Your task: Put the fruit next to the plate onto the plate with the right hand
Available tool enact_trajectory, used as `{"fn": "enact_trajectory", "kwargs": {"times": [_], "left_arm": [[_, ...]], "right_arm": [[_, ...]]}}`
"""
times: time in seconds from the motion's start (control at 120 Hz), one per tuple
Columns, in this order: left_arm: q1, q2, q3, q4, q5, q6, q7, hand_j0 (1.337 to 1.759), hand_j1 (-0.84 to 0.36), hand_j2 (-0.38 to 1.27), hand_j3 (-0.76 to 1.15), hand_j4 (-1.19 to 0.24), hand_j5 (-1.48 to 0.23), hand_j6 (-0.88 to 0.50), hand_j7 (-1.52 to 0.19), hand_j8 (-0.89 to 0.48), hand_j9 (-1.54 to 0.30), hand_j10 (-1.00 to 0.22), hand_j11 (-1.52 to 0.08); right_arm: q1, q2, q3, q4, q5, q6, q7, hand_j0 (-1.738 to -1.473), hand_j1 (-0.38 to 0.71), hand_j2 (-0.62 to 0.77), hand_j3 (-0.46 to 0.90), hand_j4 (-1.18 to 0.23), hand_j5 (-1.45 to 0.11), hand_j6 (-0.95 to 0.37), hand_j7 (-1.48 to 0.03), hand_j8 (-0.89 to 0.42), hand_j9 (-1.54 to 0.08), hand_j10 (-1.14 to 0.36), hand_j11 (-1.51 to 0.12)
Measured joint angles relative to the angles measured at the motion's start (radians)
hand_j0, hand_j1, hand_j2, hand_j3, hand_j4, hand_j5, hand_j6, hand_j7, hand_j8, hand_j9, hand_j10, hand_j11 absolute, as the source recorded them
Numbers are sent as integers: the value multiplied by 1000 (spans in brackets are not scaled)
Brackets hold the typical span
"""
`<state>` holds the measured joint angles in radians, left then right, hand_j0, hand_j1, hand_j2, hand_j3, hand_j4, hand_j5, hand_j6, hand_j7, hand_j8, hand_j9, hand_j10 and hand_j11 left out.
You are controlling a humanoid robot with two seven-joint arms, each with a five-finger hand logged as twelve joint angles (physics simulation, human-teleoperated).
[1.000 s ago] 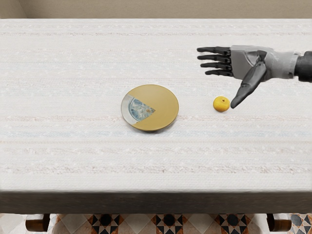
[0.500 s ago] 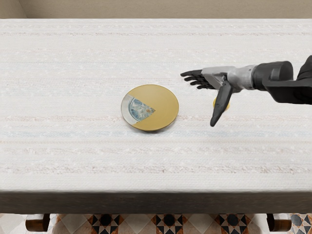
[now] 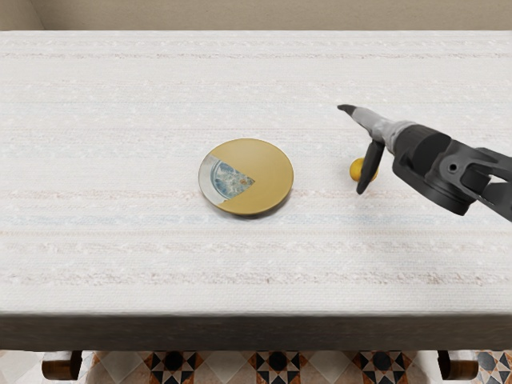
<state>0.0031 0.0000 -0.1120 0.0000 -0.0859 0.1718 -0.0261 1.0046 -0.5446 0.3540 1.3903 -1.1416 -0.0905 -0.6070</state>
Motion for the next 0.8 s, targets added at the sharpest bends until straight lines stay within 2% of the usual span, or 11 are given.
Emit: {"fn": "enact_trajectory", "kwargs": {"times": [0.367,0.8], "left_arm": [[0,0,0,0,0,0,0,1658,349,0,0,0,0,0,0,0,0,0,0],[0,0,0,0,0,0,0,1658,349,0,0,0,0,0,0,0,0,0,0]], "right_arm": [[-66,0,-10,0,-112,-82,-4,-1658,-98,-40,0,-214,-274,-216,-274,-215,-274,-213,-274],[-61,5,-64,-5,-126,-92,-4,-1658,11,-57,0,-305,-393,-307,-392,-306,-392,-304,-392]]}}
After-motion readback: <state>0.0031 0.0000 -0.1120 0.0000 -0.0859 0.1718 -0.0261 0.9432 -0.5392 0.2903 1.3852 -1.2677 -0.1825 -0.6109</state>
